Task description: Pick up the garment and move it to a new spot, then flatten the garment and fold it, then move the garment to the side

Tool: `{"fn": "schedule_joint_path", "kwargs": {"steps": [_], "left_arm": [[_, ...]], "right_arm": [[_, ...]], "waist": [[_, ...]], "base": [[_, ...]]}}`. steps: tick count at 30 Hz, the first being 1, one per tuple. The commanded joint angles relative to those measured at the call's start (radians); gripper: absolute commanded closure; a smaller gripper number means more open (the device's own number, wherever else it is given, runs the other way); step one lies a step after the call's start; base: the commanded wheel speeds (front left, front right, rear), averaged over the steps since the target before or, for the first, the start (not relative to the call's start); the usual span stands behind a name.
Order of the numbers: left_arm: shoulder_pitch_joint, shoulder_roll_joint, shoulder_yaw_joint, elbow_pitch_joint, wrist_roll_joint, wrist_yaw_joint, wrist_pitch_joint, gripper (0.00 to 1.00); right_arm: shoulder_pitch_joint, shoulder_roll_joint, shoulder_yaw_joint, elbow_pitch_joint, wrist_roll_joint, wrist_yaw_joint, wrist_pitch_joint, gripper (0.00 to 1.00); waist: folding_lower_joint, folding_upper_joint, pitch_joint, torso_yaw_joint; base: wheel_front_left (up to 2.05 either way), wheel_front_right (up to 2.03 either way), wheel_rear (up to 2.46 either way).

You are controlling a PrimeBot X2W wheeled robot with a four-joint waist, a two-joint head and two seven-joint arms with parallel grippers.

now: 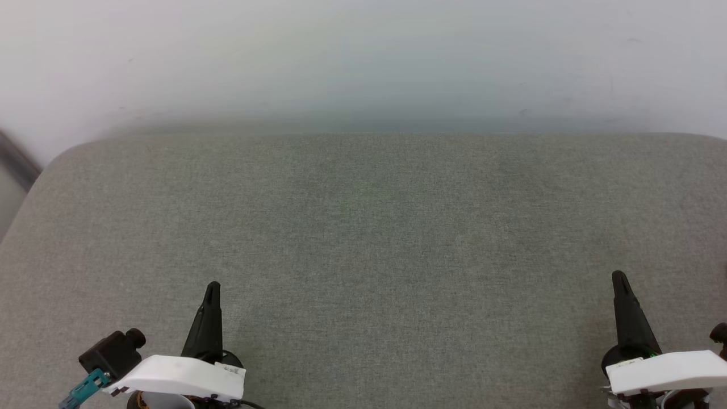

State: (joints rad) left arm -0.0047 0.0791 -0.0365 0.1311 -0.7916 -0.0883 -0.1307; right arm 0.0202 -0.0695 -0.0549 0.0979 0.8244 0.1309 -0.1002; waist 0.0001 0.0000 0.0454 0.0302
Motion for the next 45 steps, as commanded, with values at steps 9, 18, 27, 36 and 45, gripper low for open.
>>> {"fn": "schedule_joint_path", "kwargs": {"steps": [9,18,27,36,45], "left_arm": [[-0.036,0.007,0.017,0.009,-0.151,-0.012,0.032,1.0],[-0.047,0.008,0.029,0.025,-0.263,-0.018,0.058,1.0],[-0.056,0.009,0.04,0.039,-0.365,-0.022,0.083,1.0],[-0.066,0.009,0.052,0.051,-0.448,-0.026,0.104,1.0],[-0.073,0.008,0.064,0.064,-0.535,-0.029,0.127,1.0]], "right_arm": [[-0.042,-0.012,-0.001,0.016,0.144,0.0,0.029,1.0],[-0.056,-0.012,-0.004,0.036,0.25,0.0,0.053,1.0],[-0.07,-0.012,-0.007,0.054,0.348,0.0,0.075,1.0],[-0.08,-0.012,-0.009,0.07,0.427,0.0,0.094,1.0],[-0.091,-0.011,-0.013,0.086,0.509,0.0,0.114,1.0]], "waist": [[-0.0001,0.0,-0.005,-0.003],[-0.0001,0.0,-0.009,-0.007],[-0.0001,0.0,-0.014,-0.01],[-0.0001,0.0,-0.017,-0.012],[-0.0001,0.0,-0.022,-0.016]], "base": [[0.0,0.0,0.0],[0.0,0.0,0.0],[0.0,0.0,0.0],[0.0,0.0,0.0],[0.0,0.0,0.0]]}}
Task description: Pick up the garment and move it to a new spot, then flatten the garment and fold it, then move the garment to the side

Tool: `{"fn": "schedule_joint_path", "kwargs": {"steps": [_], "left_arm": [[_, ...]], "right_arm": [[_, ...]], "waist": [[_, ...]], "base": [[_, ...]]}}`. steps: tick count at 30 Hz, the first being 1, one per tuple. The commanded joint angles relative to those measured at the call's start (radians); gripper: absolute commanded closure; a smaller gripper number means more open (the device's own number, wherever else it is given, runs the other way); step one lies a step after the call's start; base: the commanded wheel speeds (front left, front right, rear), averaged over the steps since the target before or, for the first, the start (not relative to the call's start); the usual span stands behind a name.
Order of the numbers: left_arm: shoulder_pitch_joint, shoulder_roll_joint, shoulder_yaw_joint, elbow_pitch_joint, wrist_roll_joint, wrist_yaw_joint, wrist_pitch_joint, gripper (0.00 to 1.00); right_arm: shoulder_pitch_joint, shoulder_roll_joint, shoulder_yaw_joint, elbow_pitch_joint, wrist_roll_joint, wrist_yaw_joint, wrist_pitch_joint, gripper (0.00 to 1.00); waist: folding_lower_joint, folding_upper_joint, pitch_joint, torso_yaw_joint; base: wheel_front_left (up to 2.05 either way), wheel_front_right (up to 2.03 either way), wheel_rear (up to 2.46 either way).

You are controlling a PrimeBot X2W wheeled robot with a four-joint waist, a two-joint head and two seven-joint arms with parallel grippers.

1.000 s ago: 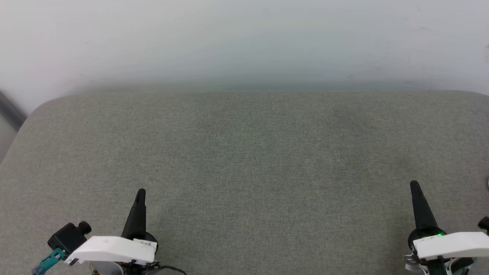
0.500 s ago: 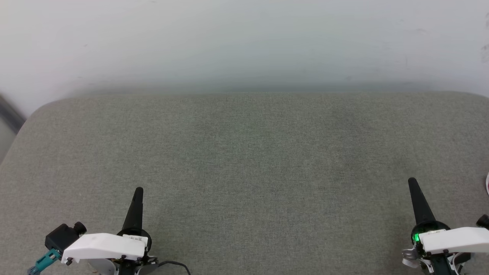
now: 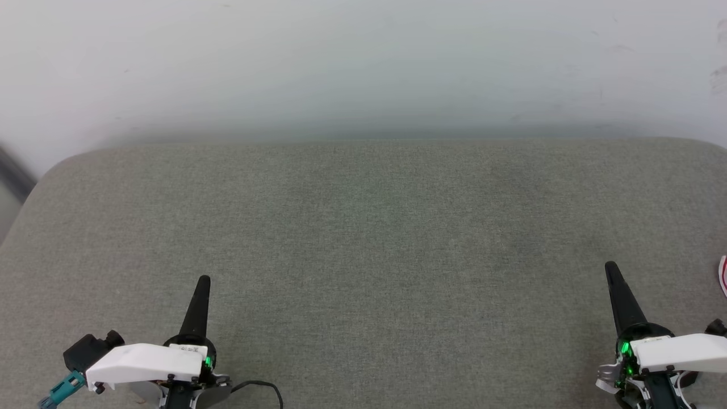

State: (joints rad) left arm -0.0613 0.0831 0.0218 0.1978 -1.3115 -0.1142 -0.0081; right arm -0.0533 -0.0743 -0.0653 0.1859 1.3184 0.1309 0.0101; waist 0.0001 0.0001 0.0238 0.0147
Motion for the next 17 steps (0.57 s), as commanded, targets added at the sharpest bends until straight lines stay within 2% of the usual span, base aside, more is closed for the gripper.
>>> {"fn": "schedule_joint_path", "kwargs": {"steps": [1,17], "left_arm": [[-0.018,0.003,0.007,-0.001,-0.025,-0.004,0.007,1.0],[-0.034,0.0,0.028,0.02,-0.161,-0.011,0.043,1.0]], "right_arm": [[-0.018,-0.006,-0.003,-0.001,0.024,0.0,0.007,1.0],[-0.035,-0.002,-0.01,0.026,0.155,0.0,0.039,1.0]], "waist": [[-0.0001,-0.0001,-0.001,0.0],[-0.0001,-0.0001,-0.009,-0.006]], "base": [[0.0,0.0,0.0],[0.0,0.0,0.0]]}}
